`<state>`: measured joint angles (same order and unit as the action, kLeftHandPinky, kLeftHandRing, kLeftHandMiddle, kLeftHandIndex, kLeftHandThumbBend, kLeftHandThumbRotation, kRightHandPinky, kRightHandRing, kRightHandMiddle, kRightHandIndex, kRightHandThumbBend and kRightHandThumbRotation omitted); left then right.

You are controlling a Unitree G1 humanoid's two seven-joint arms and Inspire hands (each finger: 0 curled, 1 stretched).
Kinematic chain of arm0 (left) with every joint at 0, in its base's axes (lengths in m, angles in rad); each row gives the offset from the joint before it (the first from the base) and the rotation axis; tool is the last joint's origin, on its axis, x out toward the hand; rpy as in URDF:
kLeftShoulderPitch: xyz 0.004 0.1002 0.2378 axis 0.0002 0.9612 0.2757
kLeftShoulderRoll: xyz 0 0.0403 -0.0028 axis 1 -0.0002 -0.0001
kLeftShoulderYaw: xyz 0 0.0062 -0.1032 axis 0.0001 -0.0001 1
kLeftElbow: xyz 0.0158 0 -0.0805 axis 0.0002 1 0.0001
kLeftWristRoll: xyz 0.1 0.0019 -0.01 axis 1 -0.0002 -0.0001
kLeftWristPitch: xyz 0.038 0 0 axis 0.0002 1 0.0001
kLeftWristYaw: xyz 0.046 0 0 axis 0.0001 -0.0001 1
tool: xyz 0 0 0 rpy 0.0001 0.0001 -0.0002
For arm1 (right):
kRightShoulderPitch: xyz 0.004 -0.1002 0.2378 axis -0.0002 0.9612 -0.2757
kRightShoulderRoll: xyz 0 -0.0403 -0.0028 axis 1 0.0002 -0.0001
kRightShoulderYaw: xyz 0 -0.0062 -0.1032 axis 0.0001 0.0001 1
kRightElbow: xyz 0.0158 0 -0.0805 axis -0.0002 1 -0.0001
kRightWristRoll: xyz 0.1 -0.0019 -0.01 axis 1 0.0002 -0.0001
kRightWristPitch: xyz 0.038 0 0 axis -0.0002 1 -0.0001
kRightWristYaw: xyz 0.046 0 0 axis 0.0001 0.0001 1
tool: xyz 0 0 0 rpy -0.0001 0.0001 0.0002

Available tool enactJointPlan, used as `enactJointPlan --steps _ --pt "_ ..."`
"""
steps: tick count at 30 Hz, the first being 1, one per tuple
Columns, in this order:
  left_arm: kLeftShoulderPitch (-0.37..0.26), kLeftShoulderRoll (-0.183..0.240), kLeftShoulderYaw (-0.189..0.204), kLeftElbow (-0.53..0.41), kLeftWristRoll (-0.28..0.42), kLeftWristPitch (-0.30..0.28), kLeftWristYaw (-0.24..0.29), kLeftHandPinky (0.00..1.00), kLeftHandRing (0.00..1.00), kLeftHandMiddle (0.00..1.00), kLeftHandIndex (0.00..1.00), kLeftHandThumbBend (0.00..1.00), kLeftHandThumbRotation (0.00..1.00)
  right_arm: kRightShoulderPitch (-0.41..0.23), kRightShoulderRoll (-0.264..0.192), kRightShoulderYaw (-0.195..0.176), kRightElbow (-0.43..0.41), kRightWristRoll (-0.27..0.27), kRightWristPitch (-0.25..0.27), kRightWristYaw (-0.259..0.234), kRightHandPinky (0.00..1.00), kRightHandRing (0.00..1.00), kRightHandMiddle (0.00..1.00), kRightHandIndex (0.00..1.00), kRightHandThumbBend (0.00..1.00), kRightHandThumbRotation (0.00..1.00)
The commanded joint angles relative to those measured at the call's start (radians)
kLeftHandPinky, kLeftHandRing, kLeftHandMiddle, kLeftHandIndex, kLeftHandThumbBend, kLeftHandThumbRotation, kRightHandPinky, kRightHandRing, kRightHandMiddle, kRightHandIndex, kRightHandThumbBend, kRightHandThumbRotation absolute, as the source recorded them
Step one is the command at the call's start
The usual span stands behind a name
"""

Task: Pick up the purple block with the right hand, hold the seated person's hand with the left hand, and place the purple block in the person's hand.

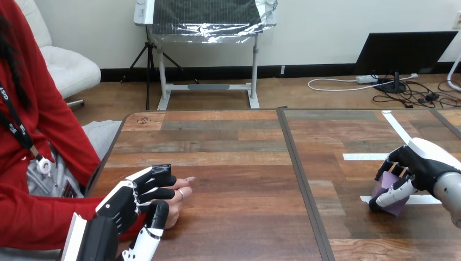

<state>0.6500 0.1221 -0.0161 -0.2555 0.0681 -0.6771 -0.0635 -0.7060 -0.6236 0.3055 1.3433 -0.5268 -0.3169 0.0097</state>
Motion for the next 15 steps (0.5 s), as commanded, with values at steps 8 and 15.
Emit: enactJointPlan --steps 8,15 --pt "-0.052 -0.004 0.01 -0.035 0.006 -0.026 0.006 0.6 0.69 0.73 0.74 0.3 0.66 -0.072 0.015 -0.016 -0.017 0.013 -0.038 -0.024 0.49 0.48 0.52 0.51 0.83 0.0" --pt "-0.048 -0.008 0.011 -0.043 0.013 -0.014 0.011 0.61 0.7 0.73 0.73 0.32 0.66 -0.077 0.015 -0.014 -0.024 0.016 -0.05 -0.02 0.5 0.49 0.52 0.53 0.81 0.0"
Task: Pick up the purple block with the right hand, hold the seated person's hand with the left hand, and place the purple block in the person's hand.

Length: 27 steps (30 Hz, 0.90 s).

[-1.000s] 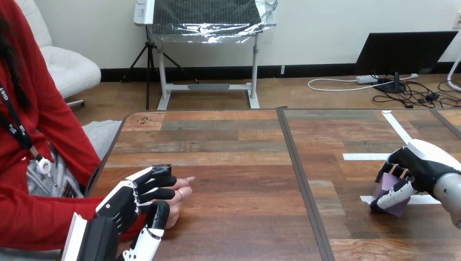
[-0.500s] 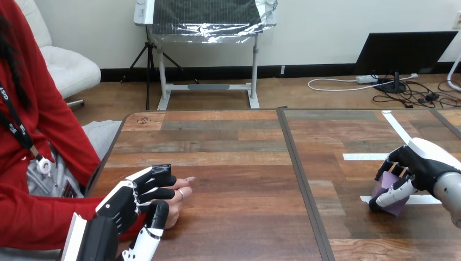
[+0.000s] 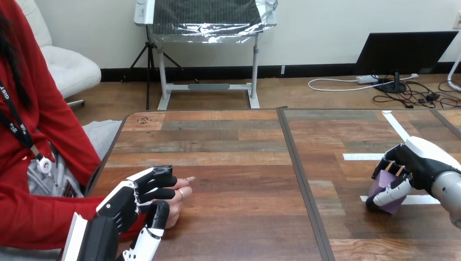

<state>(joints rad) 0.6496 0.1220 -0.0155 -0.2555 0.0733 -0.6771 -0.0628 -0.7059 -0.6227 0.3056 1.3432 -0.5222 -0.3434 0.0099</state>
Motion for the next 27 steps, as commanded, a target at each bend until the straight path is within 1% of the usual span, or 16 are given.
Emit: enactJointPlan --steps 1,5,7,10,13,19,26,27 --pt "-0.049 -0.009 0.014 -0.042 0.016 -0.017 0.013 0.6 0.69 0.73 0.73 0.32 0.66 -0.077 0.014 -0.012 -0.025 0.009 -0.025 -0.023 0.5 0.48 0.52 0.53 0.81 0.0" --pt "-0.051 -0.007 0.012 -0.04 0.006 -0.023 0.011 0.6 0.69 0.73 0.73 0.32 0.66 -0.076 0.014 -0.022 -0.027 0.021 -0.046 -0.018 0.49 0.49 0.52 0.53 0.81 0.0" --pt "-0.054 -0.006 0.013 -0.035 0.008 -0.03 0.012 0.6 0.69 0.73 0.73 0.31 0.66 -0.077 0.015 -0.021 -0.027 0.02 -0.046 -0.02 0.49 0.49 0.52 0.53 0.81 0.0" --pt "-0.057 -0.008 0.015 -0.035 0.01 -0.03 0.015 0.6 0.69 0.73 0.73 0.31 0.65 -0.078 0.013 -0.016 -0.032 0.016 -0.064 -0.032 0.49 0.48 0.52 0.52 0.81 0.0" --pt "-0.062 -0.011 0.02 -0.035 0.021 -0.031 0.022 0.6 0.69 0.72 0.72 0.31 0.64 -0.083 0.012 -0.013 -0.039 0.013 -0.07 -0.036 0.48 0.48 0.52 0.52 0.81 0.0" --pt "-0.066 -0.012 0.025 -0.032 0.041 -0.034 0.034 0.6 0.68 0.71 0.71 0.3 0.59 -0.087 0.012 -0.013 -0.045 0.013 -0.082 -0.036 0.47 0.48 0.52 0.52 0.81 0.0" --pt "-0.085 -0.004 0.036 -0.015 0.085 -0.055 0.05 0.6 0.68 0.71 0.71 0.29 0.52 -0.09 0.013 -0.026 -0.058 0.029 -0.112 -0.021 0.46 0.47 0.51 0.51 0.8 0.0" --pt "-0.088 -0.001 0.038 -0.015 0.092 -0.055 0.051 0.6 0.68 0.71 0.71 0.31 0.51 -0.09 0.013 -0.028 -0.06 0.033 -0.119 -0.019 0.47 0.47 0.51 0.51 0.8 0.0"
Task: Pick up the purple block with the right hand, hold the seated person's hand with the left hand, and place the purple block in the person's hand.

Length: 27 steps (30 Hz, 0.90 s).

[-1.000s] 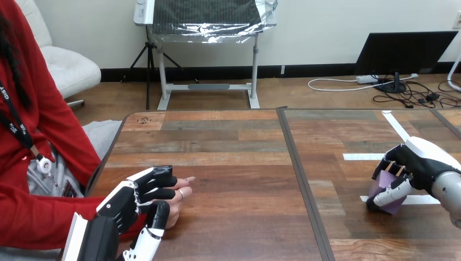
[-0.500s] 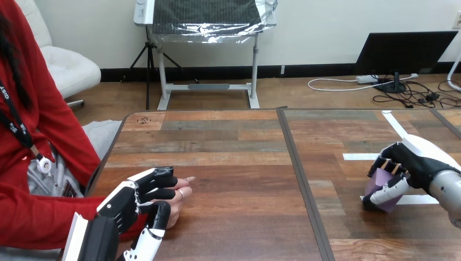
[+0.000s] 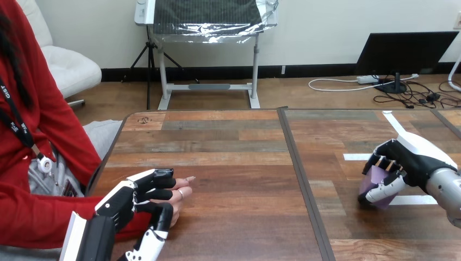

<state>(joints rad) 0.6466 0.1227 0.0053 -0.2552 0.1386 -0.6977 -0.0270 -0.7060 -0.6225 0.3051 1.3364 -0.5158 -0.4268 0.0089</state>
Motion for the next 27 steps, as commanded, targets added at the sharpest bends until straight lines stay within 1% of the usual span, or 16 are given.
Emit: enactJointPlan --steps 1,2,4,6,7,8,9,11,13,14,15,17,21,22,24,27 --pt "-0.087 0.0 0.018 -0.015 0.031 -0.035 0.015 0.61 0.69 0.72 0.71 0.32 0.49 -0.09 0.013 -0.029 -0.054 0.029 -0.04 -0.016 0.47 0.48 0.51 0.51 0.8 0.0" --pt "-0.088 0.006 0.019 -0.02 0.039 -0.028 0.012 0.62 0.69 0.72 0.72 0.33 0.48 -0.09 0.012 -0.03 -0.057 0.031 -0.05 -0.015 0.47 0.48 0.51 0.51 0.79 0.0" --pt "-0.087 0.012 0.024 -0.04 0.065 -0.004 0.01 0.64 0.71 0.73 0.73 0.41 0.47 -0.09 0.012 -0.031 -0.061 0.035 -0.066 -0.016 0.47 0.48 0.51 0.51 0.8 0.0" --pt "-0.085 0.014 0.029 -0.057 0.089 0.016 0.011 0.66 0.73 0.75 0.74 0.5 0.43 -0.09 0.013 -0.034 -0.062 0.039 -0.076 -0.018 0.47 0.47 0.51 0.51 0.8 0.0" --pt "-0.088 0.017 0.032 -0.07 0.103 0.026 0.011 0.68 0.75 0.77 0.75 0.57 0.39 -0.091 0.013 -0.036 -0.064 0.042 -0.08 -0.014 0.47 0.47 0.51 0.5 0.8 0.0" --pt "-0.09 0.018 0.034 -0.076 0.111 0.031 0.011 0.69 0.76 0.78 0.76 0.6 0.38 -0.092 0.014 -0.037 -0.064 0.043 -0.083 -0.011 0.46 0.47 0.51 0.5 0.8 0.0" --pt "-0.091 0.019 0.035 -0.081 0.117 0.035 0.011 0.7 0.76 0.78 0.76 0.63 0.36 -0.093 0.014 -0.038 -0.064 0.044 -0.085 -0.009 0.46 0.47 0.51 0.5 0.8 0.0" --pt "-0.089 0.022 0.04 -0.116 0.144 0.071 0.006 0.71 0.78 0.79 0.77 0.67 0.34 -0.094 0.015 -0.043 -0.066 0.051 -0.095 -0.003 0.46 0.46 0.5 0.5 0.8 0.0" --pt "-0.088 0.022 0.04 -0.132 0.157 0.09 0.005 0.71 0.79 0.8 0.78 0.71 0.32 -0.094 0.016 -0.044 -0.067 0.055 -0.099 -0.001 0.45 0.46 0.5 0.5 0.8 0.0" --pt "-0.091 0.021 0.042 -0.137 0.166 0.095 0.009 0.72 0.79 0.81 0.78 0.72 0.31 -0.095 0.017 -0.044 -0.068 0.057 -0.092 -0.002 0.45 0.46 0.5 0.49 0.8 0.0" --pt "-0.092 0.021 0.043 -0.142 0.173 0.101 0.012 0.72 0.79 0.81 0.79 0.76 0.29 -0.096 0.019 -0.044 -0.069 0.059 -0.088 -0.003 0.44 0.45 0.5 0.49 0.79 0.0" --pt "-0.096 0.02 0.052 -0.167 0.212 0.131 0.016 0.71 0.8 0.82 0.79 0.78 0.28 -0.097 0.019 -0.042 -0.072 0.06 -0.092 -0.003 0.45 0.46 0.5 0.49 0.8 0.0" --pt "-0.099 0.019 0.059 -0.188 0.253 0.157 0.026 0.7 0.8 0.82 0.79 0.81 0.27 -0.096 0.017 -0.039 -0.076 0.06 -0.104 -0.008 0.45 0.46 0.5 0.5 0.8 0.0" --pt "-0.105 0.023 0.06 -0.189 0.253 0.162 0.024 0.7 0.8 0.82 0.79 0.82 0.27 -0.096 0.017 -0.04 -0.078 0.062 -0.107 -0.005 0.45 0.46 0.5 0.5 0.8 0.0" --pt "-0.113 0.027 0.06 -0.191 0.249 0.169 0.021 0.7 0.8 0.82 0.79 0.83 0.23 -0.096 0.017 -0.042 -0.08 0.066 -0.109 -0.001 0.44 0.45 0.49 0.49 0.81 0.0" --pt "-0.125 0.037 0.073 -0.183 0.27 0.169 0.029 0.7 0.79 0.82 0.79 0.85 0.21 -0.097 0.019 -0.041 -0.081 0.067 -0.105 0.005 0.43 0.45 0.5 0.49 0.8 0.0"
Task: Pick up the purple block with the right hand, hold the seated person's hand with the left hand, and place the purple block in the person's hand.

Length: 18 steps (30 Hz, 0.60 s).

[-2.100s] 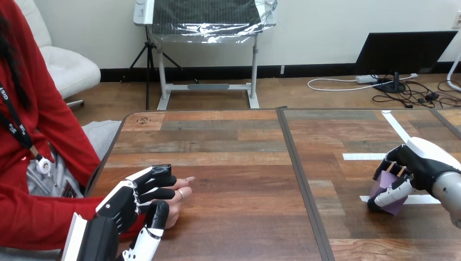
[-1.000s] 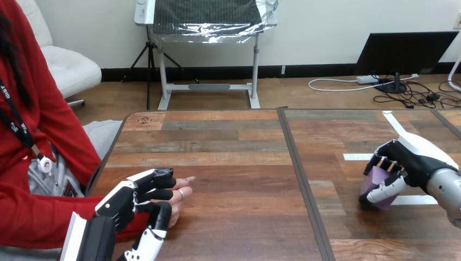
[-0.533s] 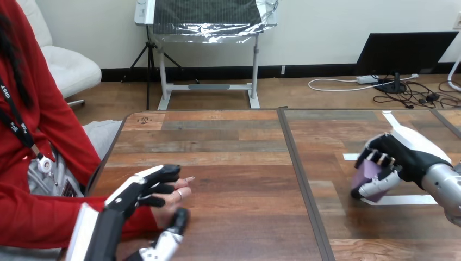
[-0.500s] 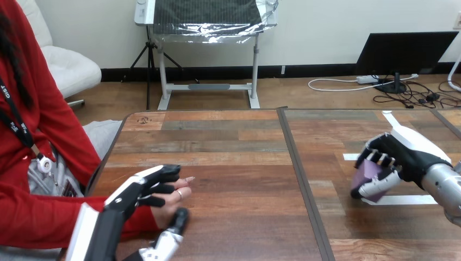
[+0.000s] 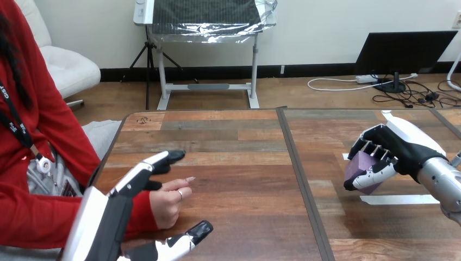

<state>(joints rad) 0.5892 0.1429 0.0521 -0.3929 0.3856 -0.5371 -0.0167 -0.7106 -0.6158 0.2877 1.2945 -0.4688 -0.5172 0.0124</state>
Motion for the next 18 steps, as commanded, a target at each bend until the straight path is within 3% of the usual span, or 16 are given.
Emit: enactJointPlan --steps 1,15,18 --pt "-0.074 0.021 0.032 -0.043 0.04 0.006 0.025 0.7 0.79 0.82 0.79 0.85 0.2 -0.093 0.012 -0.023 -0.039 0.02 -0.014 0.004 0.43 0.44 0.5 0.49 0.8 0.0" --pt "-0.1 0.035 0.064 -0.072 0.197 0.074 0.05 0.64 0.75 0.81 0.8 0.94 0.28 -0.098 0.012 -0.004 -0.042 -0.007 0.014 -0.01 0.46 0.45 0.5 0.51 0.79 0.0" --pt "-0.109 0.046 0.072 -0.077 0.24 0.082 0.06 0.62 0.75 0.81 0.8 0.95 0.29 -0.095 0.007 0.002 -0.042 -0.018 -0.012 -0.022 0.45 0.45 0.5 0.51 0.8 0.0"
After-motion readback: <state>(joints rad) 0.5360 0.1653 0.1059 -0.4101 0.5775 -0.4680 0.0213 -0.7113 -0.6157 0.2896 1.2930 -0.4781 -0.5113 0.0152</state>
